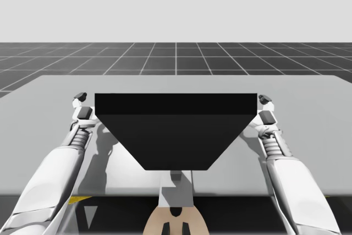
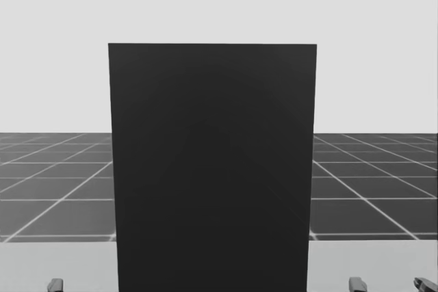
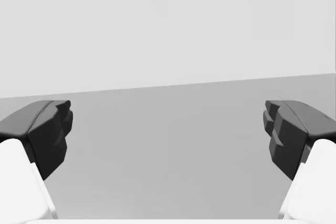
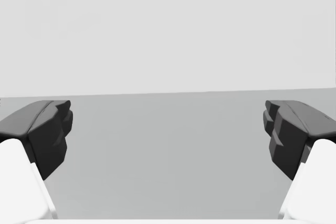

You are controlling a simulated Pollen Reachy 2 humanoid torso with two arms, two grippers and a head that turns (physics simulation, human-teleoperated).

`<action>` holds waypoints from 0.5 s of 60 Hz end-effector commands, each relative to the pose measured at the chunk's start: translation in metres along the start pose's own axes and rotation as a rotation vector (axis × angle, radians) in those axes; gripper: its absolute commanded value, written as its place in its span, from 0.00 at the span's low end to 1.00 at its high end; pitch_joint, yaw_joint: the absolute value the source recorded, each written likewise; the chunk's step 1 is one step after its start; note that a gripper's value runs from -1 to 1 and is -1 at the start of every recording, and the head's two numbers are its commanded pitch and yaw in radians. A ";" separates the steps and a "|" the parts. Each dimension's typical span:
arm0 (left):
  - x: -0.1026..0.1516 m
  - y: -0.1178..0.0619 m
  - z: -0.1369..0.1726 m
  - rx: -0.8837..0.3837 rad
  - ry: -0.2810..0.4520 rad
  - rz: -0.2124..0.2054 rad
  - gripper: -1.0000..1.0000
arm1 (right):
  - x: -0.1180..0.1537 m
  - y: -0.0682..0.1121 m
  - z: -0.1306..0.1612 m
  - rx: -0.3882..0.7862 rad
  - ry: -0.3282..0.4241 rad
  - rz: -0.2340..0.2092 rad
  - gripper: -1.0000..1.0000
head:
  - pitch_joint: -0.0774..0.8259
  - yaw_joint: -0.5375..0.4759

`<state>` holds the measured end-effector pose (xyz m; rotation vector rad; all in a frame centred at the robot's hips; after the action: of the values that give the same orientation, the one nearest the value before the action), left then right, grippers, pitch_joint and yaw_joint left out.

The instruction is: Reach around the screen and pick up the object behind it.

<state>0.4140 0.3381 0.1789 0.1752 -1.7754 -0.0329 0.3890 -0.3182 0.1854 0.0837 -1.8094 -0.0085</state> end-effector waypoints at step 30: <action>0.020 0.016 0.032 -0.649 0.082 0.174 0.00 | 0.042 0.010 0.039 0.782 -0.023 -0.349 0.00 | 0.06 0.50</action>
<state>0.3917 0.3451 0.1872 -0.2433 -1.6453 -0.3303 0.3571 -0.3147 0.2076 0.7089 -1.7411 0.2967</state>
